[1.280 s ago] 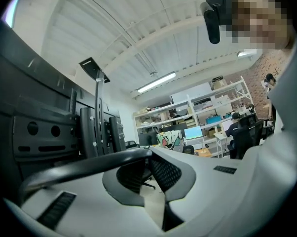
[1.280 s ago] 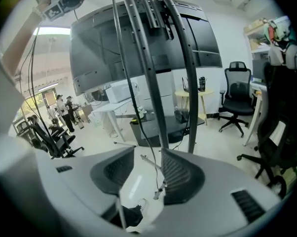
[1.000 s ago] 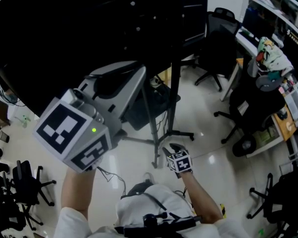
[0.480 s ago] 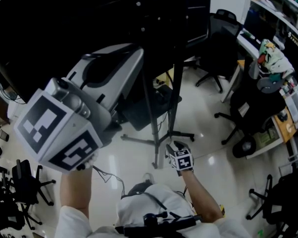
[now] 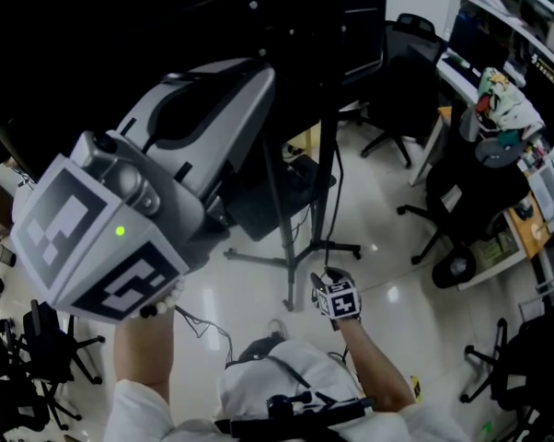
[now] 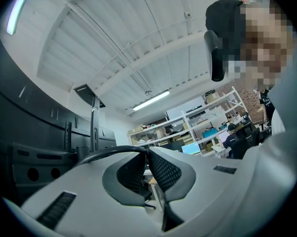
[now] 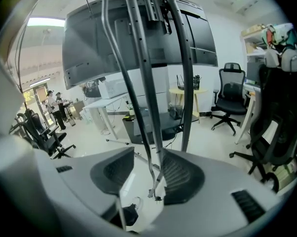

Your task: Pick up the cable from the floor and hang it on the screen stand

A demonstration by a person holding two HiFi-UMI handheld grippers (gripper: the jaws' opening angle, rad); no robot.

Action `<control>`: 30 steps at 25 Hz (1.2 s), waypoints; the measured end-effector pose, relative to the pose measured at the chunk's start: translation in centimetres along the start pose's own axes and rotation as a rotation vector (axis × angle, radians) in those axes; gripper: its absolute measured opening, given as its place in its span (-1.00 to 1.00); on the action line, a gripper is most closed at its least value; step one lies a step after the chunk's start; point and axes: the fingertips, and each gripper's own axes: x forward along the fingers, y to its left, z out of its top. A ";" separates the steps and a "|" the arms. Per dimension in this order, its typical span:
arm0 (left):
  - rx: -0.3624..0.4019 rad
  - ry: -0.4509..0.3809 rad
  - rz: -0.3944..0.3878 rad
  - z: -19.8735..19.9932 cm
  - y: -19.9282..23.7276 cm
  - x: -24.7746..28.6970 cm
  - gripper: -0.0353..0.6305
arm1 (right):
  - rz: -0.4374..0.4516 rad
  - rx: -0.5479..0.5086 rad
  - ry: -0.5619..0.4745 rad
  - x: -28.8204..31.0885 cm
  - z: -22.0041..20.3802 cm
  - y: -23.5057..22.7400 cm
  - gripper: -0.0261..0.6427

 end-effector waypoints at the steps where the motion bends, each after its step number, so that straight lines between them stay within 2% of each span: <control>1: 0.001 -0.001 -0.005 0.1 -0.1 0.0 -0.82 | 0.000 0.003 0.003 0.0 -0.2 0.1 -0.35; 5: 0.005 -0.010 -0.009 0.5 0.0 0.0 -0.82 | 0.018 0.005 0.027 0.4 -1.3 1.0 -0.35; 8: 0.003 -0.013 -0.007 0.6 0.3 -0.3 -0.82 | 0.034 -0.002 0.010 0.7 -1.9 2.0 -0.84; 11: 0.009 -0.013 0.010 0.7 1.3 -0.7 -0.82 | 0.049 -0.020 0.007 0.8 -1.7 2.5 -0.86; 15: 0.006 0.013 0.077 -0.9 4.0 -1.8 -0.83 | 0.026 -0.022 -0.011 -0.4 -0.5 1.9 -0.86; 21: -0.121 0.039 0.181 -6.0 8.0 -5.6 -0.84 | -0.027 -0.101 -0.170 -5.5 7.0 -0.6 -0.86; 25: -0.154 0.077 0.240 -9.7 9.1 -7.0 -0.85 | -0.052 -0.177 -0.253 -9.6 13.3 -2.2 -0.86; 30: -0.202 0.133 0.286 -14.6 10.0 -8.8 -0.85 | -0.091 -0.320 -0.302 -13.3 20.9 -2.9 -0.86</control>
